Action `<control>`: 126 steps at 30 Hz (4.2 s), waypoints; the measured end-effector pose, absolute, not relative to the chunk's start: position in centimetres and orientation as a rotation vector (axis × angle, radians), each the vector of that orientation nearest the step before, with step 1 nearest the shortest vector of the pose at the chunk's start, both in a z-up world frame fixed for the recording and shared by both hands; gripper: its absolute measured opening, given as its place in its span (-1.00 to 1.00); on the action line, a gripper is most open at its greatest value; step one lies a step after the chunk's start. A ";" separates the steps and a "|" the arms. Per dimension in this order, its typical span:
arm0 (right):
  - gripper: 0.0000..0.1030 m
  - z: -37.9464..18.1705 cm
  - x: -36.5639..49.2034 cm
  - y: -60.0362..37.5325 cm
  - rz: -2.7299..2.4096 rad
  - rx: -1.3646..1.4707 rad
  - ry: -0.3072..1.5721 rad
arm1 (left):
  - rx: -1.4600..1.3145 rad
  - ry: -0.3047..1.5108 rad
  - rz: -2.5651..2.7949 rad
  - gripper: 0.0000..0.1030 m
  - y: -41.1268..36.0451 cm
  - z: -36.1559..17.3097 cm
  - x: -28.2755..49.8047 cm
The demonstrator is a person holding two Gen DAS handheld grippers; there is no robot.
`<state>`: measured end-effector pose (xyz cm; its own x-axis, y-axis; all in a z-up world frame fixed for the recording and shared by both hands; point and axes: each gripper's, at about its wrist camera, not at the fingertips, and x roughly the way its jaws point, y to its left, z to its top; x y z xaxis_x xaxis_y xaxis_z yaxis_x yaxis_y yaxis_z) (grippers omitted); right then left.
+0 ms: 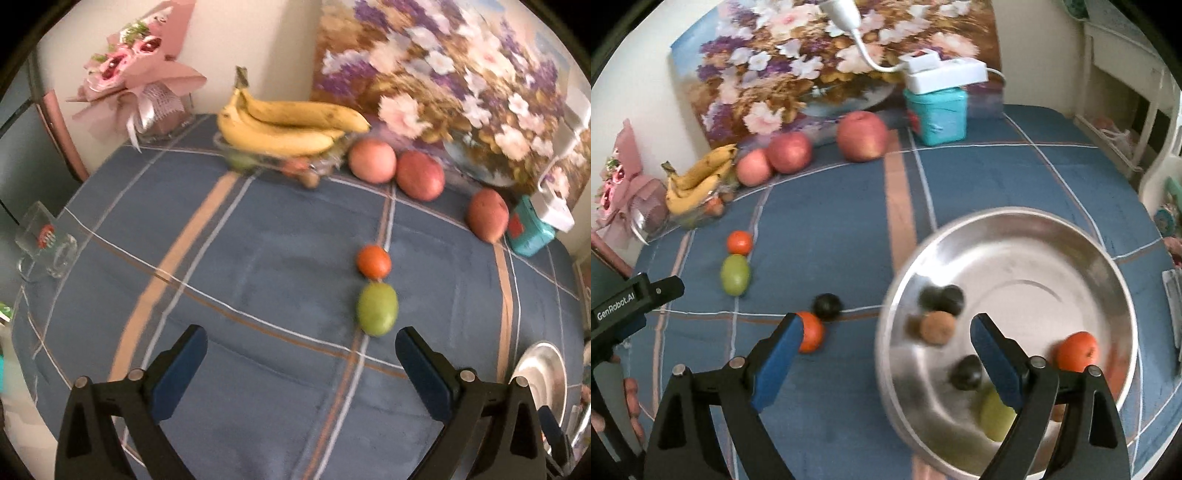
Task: Organize fruits
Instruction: 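Withdraw both tools from the plate toward the fruit row, then grasp a tangerine with the left tool while the right tool grasps a black plum, then carry the tangerine with the left tool while the right tool carries the plum over the plate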
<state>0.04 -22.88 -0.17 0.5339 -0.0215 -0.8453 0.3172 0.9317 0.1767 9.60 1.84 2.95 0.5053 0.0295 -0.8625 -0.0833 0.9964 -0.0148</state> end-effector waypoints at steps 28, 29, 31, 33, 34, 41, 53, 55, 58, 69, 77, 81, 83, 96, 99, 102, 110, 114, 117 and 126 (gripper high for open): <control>0.47 -2.7 6.4 -19.7 -0.139 0.263 1.102 | -0.076 1.163 -0.002 1.00 -0.2 -2.0 12.6; 0.47 -2.9 6.5 -19.7 -0.138 0.260 1.108 | -0.077 1.176 0.006 1.00 -0.1 -2.3 12.6; 0.47 -3.2 6.7 -19.6 -0.136 0.255 1.116 | -0.078 1.200 0.022 1.00 0.1 -2.9 12.6; 0.47 -3.3 7.0 -19.4 -0.131 0.250 1.124 | -0.078 1.214 0.036 1.00 0.2 -3.2 12.7; 0.47 -3.4 7.0 -19.3 -0.128 0.249 1.126 | -0.077 1.215 0.039 1.00 0.2 -3.2 12.6; 0.25 -3.8 7.2 -19.2 -0.131 0.237 1.142 | -0.069 1.213 0.018 1.00 -0.4 -2.7 12.1; 0.25 -1.1 5.6 -21.4 -0.186 0.294 1.055 | -0.123 1.248 -0.105 1.00 -2.7 -2.3 11.3; 0.25 -0.3 5.1 -22.0 -0.227 0.275 1.037 | -0.125 1.255 -0.137 1.00 -3.5 -2.3 11.0; 0.25 0.4 4.3 -23.4 -0.277 0.270 1.025 | -0.084 1.252 -0.195 1.00 -5.2 -2.2 10.2; 0.25 -0.1 2.4 -26.8 -0.354 0.364 1.041 | 0.048 1.302 -0.375 0.72 -11.5 -3.7 7.6; 0.25 -0.2 2.5 -26.0 -0.329 0.345 1.053 | 0.065 1.303 -0.398 -0.14 -12.4 -3.9 7.7; 0.25 -0.3 2.5 -26.0 -0.326 0.346 1.057 | 0.026 1.310 -0.414 -0.28 -11.8 -3.6 8.2; 0.25 -0.4 2.5 -26.1 -0.326 0.347 1.060 | 0.000 1.313 -0.415 -0.29 -11.3 -3.3 8.5; 0.25 -0.9 4.0 -22.6 -0.233 0.283 1.063 | -0.290 1.215 -0.147 -0.29 -0.1 -0.5 11.7; 0.25 -1.0 4.8 -20.7 -0.168 0.260 1.071 | -0.318 1.201 -0.127 -0.29 0.8 -0.3 11.8; 0.25 -1.7 5.4 -19.1 -0.121 0.245 1.090 | -0.327 1.199 -0.130 -0.29 0.4 -0.4 12.2; 0.10 -5.1 6.6 -17.5 -0.113 0.199 1.163 | -0.327 1.213 -0.146 -0.29 0.6 -0.4 12.2; -0.08 -6.1 6.8 -17.5 -0.123 0.187 1.177 | -0.326 1.214 -0.145 -0.29 0.4 -0.3 12.2; -0.37 -6.1 6.7 -17.5 -0.118 0.189 1.172 | -0.324 1.211 -0.142 -0.29 0.3 -0.3 12.2; -0.47 -4.2 6.1 -18.0 -0.074 0.262 1.112 | -0.310 1.182 -0.148 -0.29 0.2 0.8 11.9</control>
